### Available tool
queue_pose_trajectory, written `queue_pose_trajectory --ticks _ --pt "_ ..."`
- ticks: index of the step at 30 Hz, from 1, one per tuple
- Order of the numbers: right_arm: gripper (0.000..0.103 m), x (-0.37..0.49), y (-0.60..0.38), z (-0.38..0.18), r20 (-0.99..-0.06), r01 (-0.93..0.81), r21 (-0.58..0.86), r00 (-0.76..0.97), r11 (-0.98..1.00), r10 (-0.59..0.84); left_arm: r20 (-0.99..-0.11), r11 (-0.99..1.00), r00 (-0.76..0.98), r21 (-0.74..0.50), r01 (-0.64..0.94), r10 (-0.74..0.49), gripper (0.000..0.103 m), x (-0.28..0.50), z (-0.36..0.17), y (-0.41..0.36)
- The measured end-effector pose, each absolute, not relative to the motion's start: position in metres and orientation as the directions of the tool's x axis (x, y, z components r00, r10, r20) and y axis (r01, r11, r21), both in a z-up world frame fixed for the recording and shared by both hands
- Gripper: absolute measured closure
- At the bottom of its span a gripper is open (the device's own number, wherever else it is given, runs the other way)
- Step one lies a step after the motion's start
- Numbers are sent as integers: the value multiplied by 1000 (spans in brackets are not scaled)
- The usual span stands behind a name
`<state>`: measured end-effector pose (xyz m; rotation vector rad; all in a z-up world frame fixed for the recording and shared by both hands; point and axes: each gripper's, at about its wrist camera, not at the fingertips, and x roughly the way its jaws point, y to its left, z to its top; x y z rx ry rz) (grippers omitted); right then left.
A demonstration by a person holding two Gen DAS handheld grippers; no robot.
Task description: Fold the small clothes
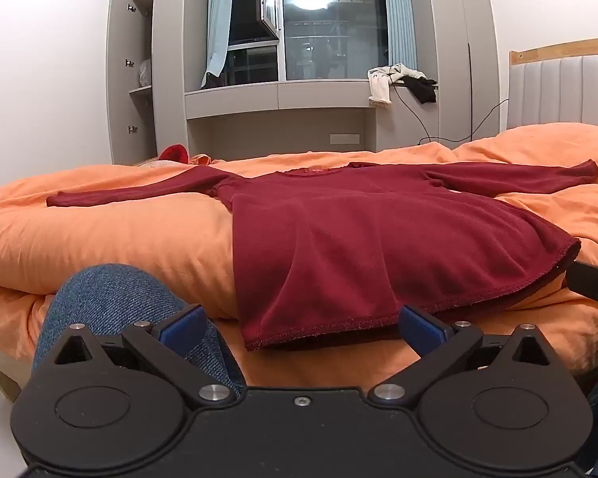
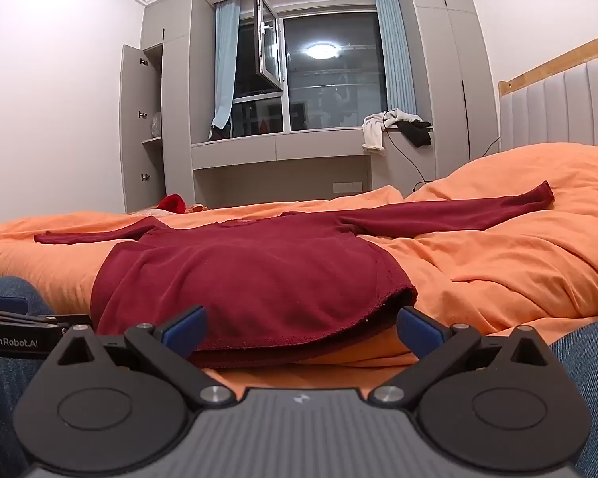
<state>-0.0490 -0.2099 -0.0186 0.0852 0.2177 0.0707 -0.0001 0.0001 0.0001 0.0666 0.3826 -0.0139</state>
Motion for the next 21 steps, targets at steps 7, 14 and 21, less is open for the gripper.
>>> queue_pose_trajectory --ticks 7,14,21 --pt "0 -48 -211 -19 -216 -57 93 973 994 76 -375 998 927 59 27 -3 1 0 0 1" --pt "0 -48 -213 -22 -216 -59 93 973 994 78 -375 998 927 61 33 -8 1 0 0 -1" --pt "0 -48 -213 -23 -222 -57 93 972 994 77 -375 998 927 59 35 -10 1 0 -1 -1"
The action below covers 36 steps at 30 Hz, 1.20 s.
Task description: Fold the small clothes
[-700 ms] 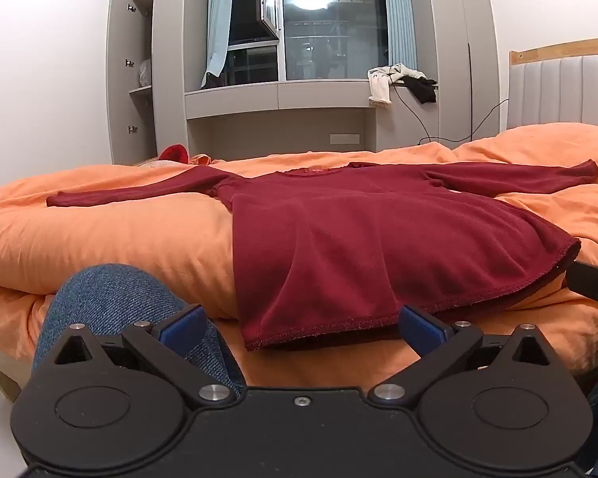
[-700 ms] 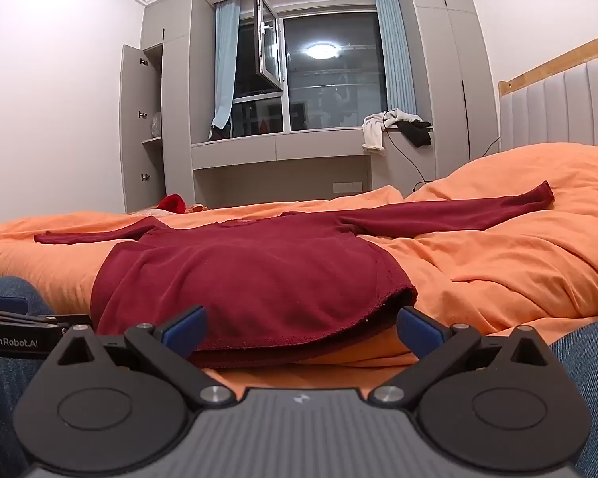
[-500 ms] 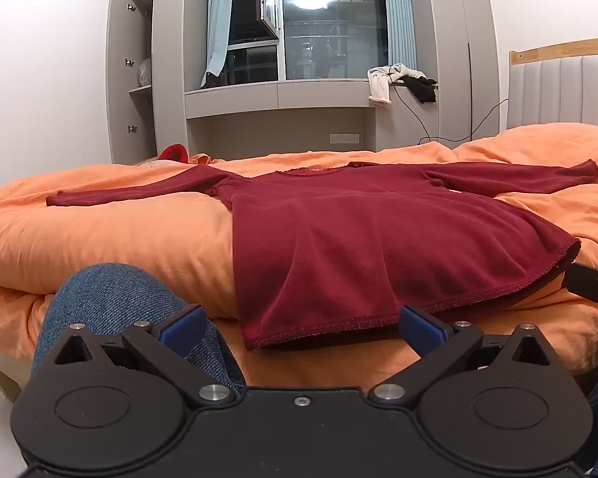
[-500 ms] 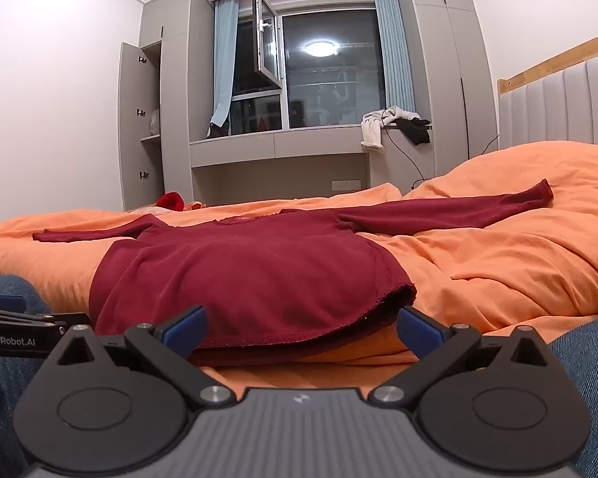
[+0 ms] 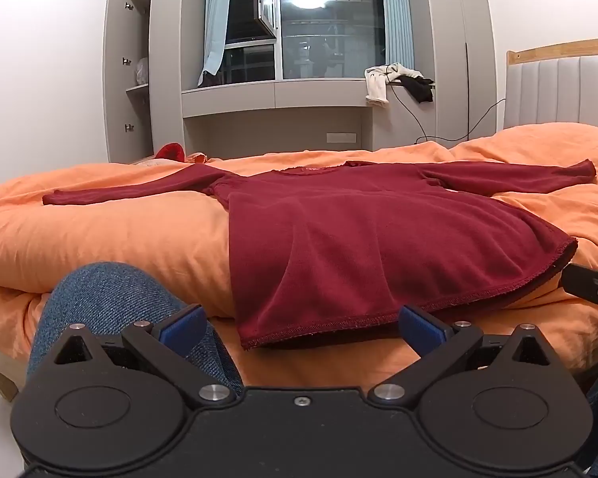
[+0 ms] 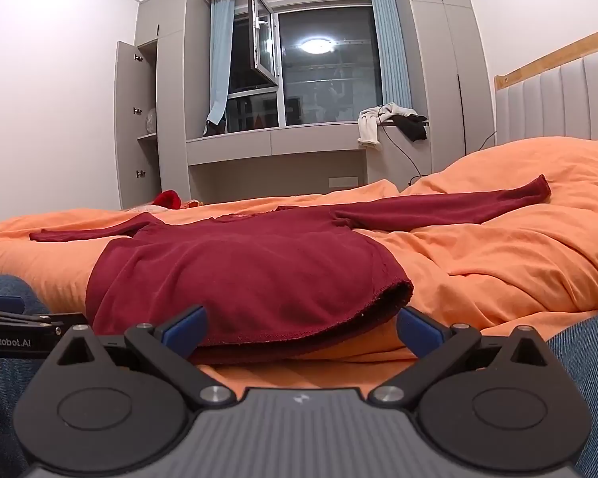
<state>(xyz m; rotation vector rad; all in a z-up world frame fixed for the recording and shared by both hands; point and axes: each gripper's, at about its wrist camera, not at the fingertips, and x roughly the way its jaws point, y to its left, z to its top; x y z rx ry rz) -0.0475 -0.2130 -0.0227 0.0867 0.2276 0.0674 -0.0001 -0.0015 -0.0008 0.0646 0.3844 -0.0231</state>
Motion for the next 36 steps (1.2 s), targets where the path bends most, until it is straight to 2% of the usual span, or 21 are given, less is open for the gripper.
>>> queue_pose_trajectory --ticks 36 --pt "0 -47 -214 -18 -238 -39 108 969 993 64 -380 998 925 59 33 -8 0 2 -2 1"
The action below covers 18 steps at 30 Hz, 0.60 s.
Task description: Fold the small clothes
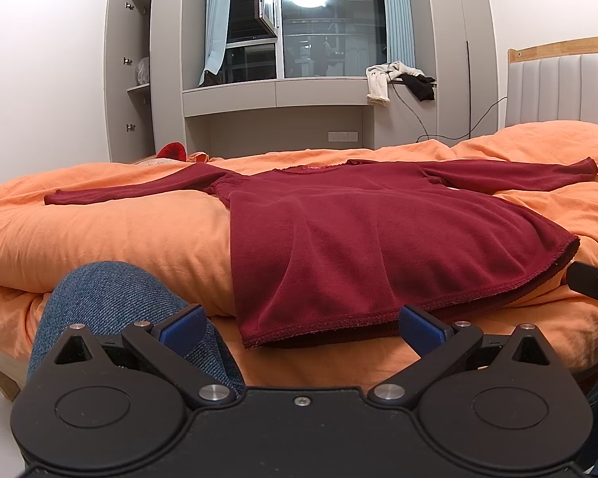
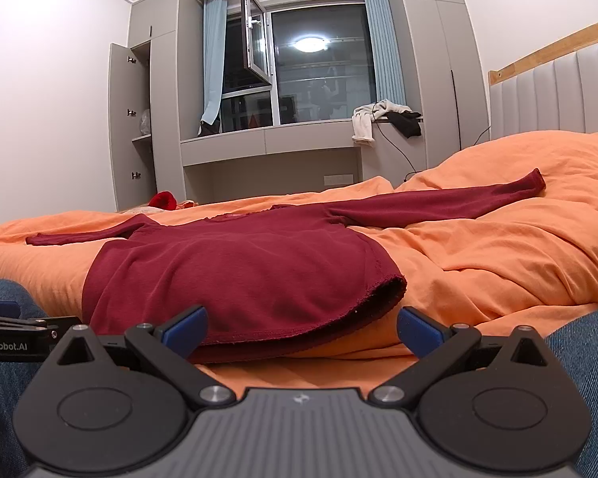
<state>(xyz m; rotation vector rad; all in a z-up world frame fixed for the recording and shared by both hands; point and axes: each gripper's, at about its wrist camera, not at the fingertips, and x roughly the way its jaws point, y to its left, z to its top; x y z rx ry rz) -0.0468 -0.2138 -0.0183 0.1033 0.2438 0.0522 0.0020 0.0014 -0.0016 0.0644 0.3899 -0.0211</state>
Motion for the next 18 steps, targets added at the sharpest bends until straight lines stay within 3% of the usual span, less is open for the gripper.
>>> queue_pose_trajectory --ticks 18 --pt "0 -46 -214 -18 -252 -24 116 966 993 53 -386 997 922 67 30 -2 1 2 -4 2"
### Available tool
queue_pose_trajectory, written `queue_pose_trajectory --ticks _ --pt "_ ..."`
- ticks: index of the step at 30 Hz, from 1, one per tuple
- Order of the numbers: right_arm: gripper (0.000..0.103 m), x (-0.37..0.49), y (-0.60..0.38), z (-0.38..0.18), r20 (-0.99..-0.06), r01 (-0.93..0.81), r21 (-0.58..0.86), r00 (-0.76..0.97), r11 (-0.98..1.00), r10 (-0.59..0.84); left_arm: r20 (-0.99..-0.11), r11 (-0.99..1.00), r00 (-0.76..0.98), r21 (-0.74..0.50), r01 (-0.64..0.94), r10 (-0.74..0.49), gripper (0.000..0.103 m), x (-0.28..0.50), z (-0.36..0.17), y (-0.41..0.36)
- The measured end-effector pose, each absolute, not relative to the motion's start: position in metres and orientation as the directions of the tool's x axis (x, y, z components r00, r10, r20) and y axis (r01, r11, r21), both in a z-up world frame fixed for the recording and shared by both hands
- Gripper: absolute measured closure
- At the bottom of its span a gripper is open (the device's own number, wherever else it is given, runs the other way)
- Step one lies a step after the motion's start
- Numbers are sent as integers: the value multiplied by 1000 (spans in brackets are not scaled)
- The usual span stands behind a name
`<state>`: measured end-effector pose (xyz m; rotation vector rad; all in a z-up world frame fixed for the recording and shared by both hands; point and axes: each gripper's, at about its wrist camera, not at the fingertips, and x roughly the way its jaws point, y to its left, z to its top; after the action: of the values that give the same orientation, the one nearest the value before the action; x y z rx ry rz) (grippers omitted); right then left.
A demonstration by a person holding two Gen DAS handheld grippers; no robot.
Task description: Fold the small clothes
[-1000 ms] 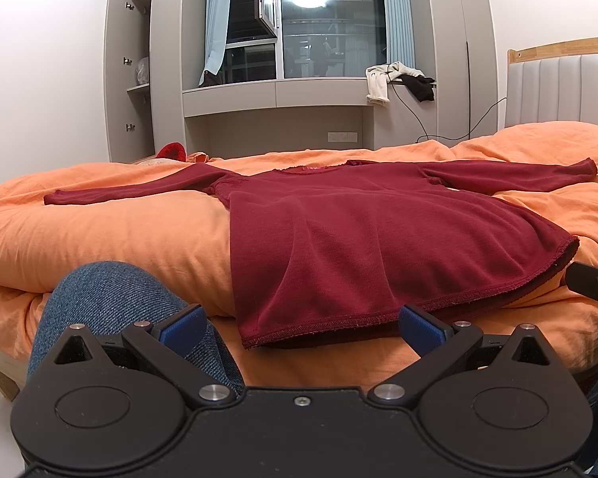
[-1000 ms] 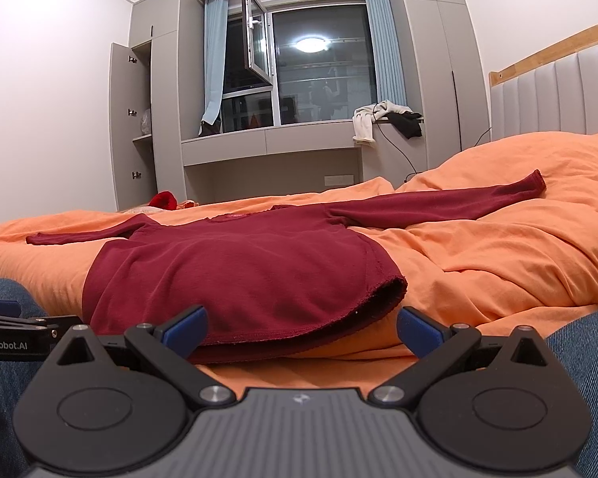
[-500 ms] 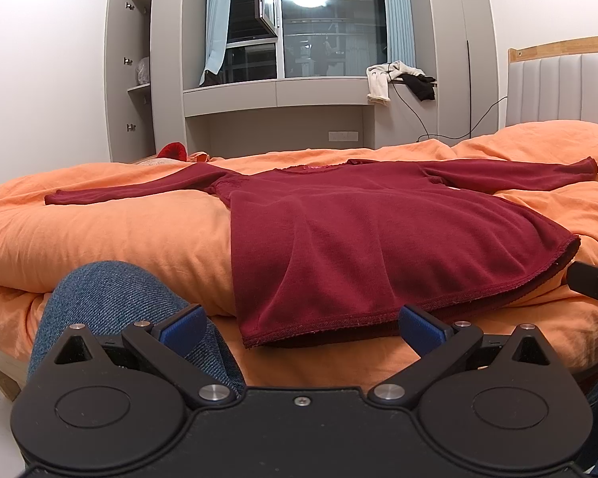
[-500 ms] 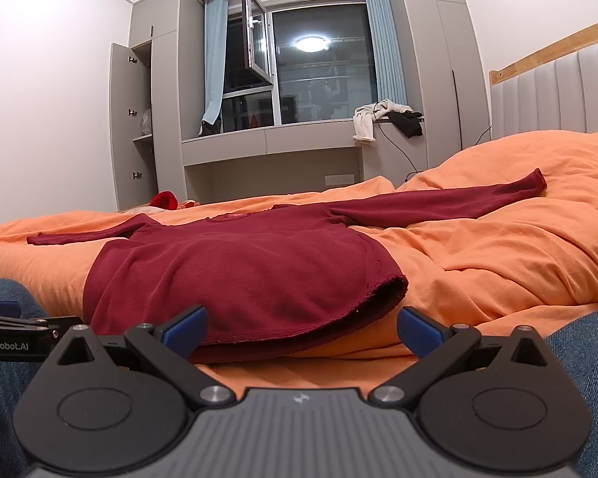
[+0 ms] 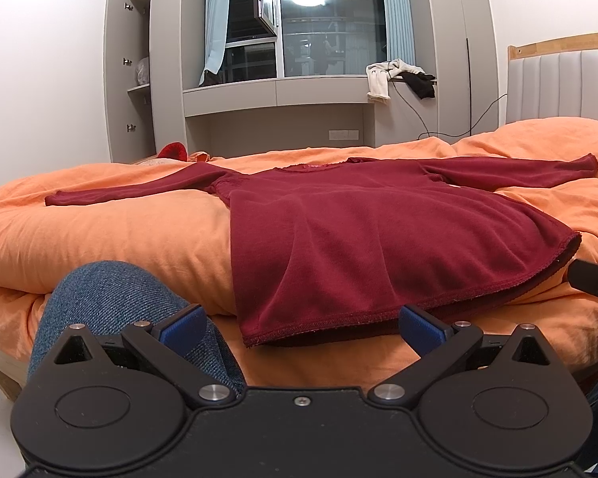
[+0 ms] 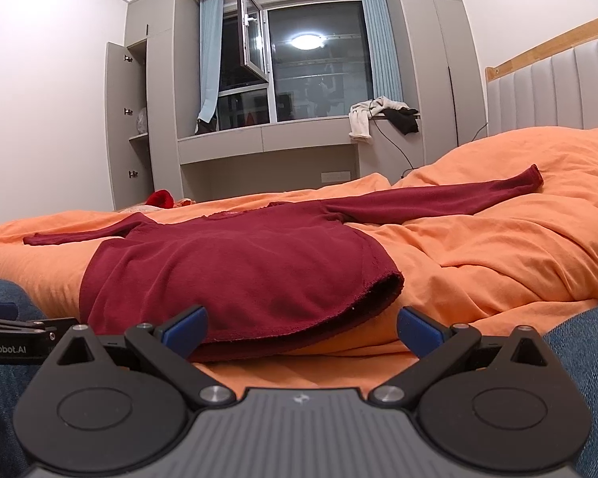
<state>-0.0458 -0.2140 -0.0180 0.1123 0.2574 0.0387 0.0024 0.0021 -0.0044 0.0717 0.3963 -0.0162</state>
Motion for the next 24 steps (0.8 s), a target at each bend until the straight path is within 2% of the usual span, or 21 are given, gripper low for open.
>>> queue_pose_trajectory --ticks 24 --pt "0 -44 -217 -22 -265 -43 133 961 990 78 -404 995 914 103 19 24 0 7 -6 -6"
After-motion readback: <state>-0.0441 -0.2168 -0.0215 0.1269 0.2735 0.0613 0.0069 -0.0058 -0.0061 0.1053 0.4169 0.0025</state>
